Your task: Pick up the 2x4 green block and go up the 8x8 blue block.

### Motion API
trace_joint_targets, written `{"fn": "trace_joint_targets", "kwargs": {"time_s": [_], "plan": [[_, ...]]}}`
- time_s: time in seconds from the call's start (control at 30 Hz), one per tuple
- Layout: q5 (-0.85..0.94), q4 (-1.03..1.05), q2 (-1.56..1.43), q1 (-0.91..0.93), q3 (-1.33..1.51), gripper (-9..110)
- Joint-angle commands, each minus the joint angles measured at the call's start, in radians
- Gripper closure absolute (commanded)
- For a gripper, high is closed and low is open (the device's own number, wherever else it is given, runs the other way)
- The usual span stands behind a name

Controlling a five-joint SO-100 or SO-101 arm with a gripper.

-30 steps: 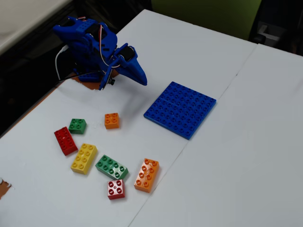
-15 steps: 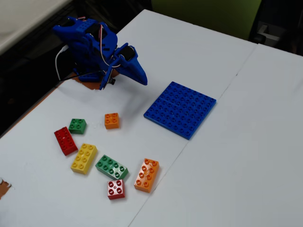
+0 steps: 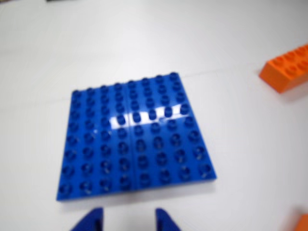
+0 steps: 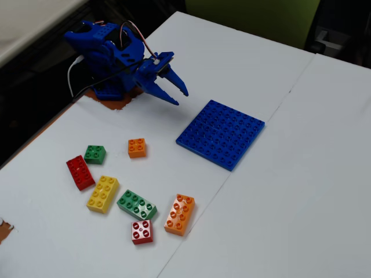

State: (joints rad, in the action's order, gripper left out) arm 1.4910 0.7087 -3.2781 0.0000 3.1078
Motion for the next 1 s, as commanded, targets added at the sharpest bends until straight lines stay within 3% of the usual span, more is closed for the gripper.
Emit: {"fn": "trace_joint_targets", "kwargs": {"time_s": [0.0,0.1,0.37,0.53,0.97], "plan": [[0.153,0.037,-0.044,0.009,0.008,87],[0.229,0.081,0.006,0.032,-0.072,86],[0.423,0.416,0.991,0.158,-1.025,82],[0.439,0.425,1.341,0.265,-1.324,79],[0.914,0.123,1.617,0.592,-1.419,69]]}}
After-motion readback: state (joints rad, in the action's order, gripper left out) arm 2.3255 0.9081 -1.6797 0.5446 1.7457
